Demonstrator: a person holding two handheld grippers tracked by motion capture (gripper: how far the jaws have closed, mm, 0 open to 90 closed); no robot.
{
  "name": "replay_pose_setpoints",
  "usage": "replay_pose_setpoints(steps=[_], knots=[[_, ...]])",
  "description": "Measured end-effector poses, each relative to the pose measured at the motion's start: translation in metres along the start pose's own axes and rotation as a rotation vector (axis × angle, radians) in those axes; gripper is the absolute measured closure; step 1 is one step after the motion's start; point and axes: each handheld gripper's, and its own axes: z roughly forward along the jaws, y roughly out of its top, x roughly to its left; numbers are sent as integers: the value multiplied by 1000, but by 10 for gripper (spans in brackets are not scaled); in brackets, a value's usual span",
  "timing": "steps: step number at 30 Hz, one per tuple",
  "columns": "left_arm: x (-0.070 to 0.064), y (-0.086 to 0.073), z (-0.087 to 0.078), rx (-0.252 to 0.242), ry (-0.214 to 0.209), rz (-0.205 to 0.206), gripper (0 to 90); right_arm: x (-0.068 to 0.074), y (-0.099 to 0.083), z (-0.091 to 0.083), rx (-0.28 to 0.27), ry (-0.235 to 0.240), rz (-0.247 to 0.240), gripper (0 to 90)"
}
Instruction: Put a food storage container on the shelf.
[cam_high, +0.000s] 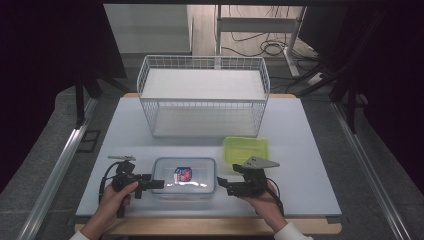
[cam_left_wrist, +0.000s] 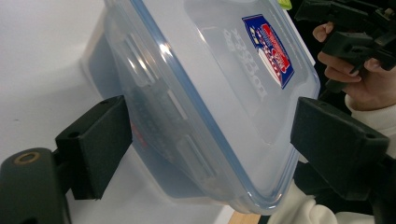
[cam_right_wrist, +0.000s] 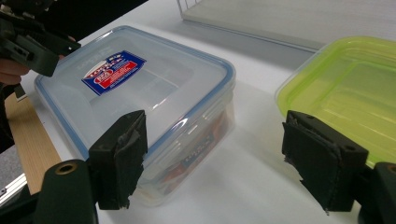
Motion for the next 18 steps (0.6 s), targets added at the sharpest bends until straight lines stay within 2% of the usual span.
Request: replay_pose_setpoints(steps=[7,10,18], knots=[[2,-1,0,-1,-9,-18,163,-3,0,-3,-11,-9,1,232],[1,-1,-1,-6,12,-10,192,-3,-1,-2,-14,-10,5,234],[0,-1,-2,-15,21,-9,226,1,0,6,25,6,14,240]])
